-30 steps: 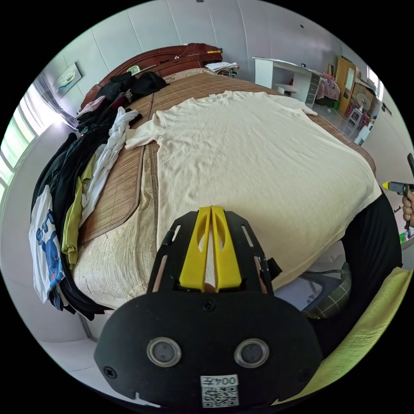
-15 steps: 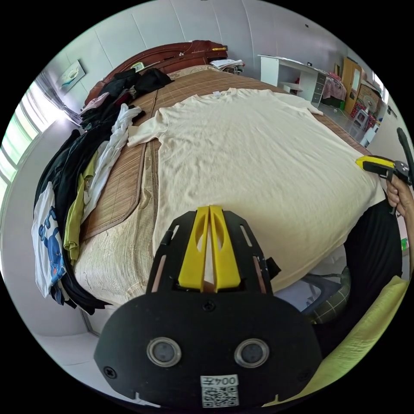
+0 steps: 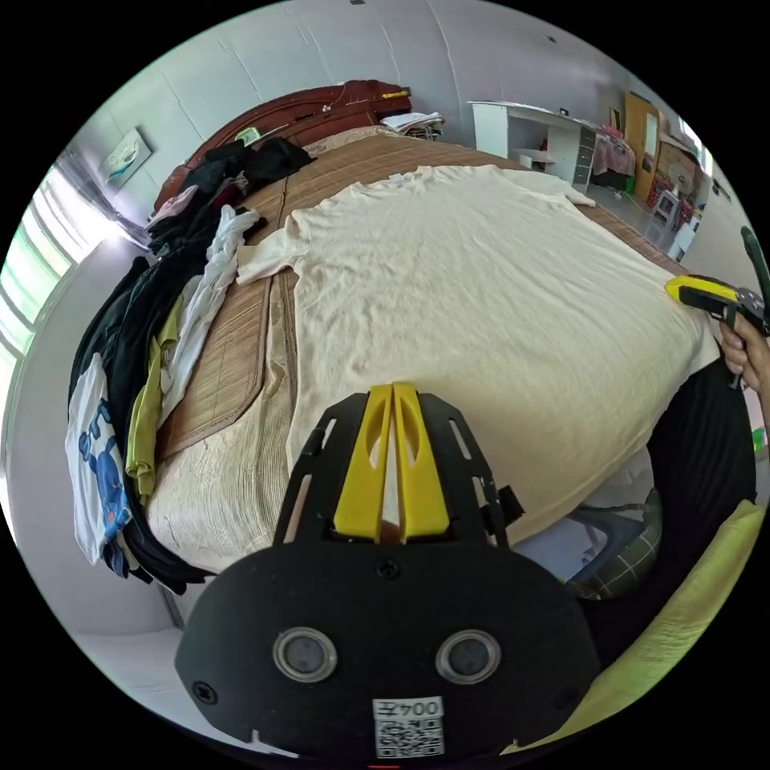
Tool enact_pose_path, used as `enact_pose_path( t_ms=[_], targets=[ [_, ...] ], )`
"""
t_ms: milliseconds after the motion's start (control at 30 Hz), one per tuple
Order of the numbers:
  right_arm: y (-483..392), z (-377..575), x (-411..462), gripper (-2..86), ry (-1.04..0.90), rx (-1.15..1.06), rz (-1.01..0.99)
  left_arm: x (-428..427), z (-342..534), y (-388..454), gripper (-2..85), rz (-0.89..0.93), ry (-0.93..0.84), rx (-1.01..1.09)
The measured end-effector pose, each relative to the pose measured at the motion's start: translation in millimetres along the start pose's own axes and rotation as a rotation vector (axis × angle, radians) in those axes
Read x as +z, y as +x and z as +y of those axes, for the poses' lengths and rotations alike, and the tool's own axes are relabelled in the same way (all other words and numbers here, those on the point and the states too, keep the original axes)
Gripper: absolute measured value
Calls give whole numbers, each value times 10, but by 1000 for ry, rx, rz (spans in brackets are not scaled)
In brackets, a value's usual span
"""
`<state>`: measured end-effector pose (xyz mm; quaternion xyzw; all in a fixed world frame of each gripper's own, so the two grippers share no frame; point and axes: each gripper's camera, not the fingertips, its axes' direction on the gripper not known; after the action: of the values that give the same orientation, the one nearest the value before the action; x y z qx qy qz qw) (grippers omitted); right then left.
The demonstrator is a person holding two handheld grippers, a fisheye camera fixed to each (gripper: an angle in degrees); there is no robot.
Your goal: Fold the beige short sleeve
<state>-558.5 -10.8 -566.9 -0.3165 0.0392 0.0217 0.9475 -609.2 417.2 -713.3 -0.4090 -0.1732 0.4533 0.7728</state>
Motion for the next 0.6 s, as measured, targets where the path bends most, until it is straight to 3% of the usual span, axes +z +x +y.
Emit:
enact_pose_path(
  t_ms=[200, 333, 433, 600],
  targets=[
    [-43, -133, -265, 47, 136, -20, -75, -202, -423, -467, 34, 49, 63, -191],
    [-63, -274, -166, 44, 143, -33, -137, -81, -910, -355, 71, -296, 73, -2],
    [-69, -293, -127, 37, 155, -48, -166, 289, -1338, -111, 102, -560, 64, 282],
    [88, -320, -63, 15, 147, -32, -207, 927, -1759, 122, 117, -684, -16, 577]
  ],
)
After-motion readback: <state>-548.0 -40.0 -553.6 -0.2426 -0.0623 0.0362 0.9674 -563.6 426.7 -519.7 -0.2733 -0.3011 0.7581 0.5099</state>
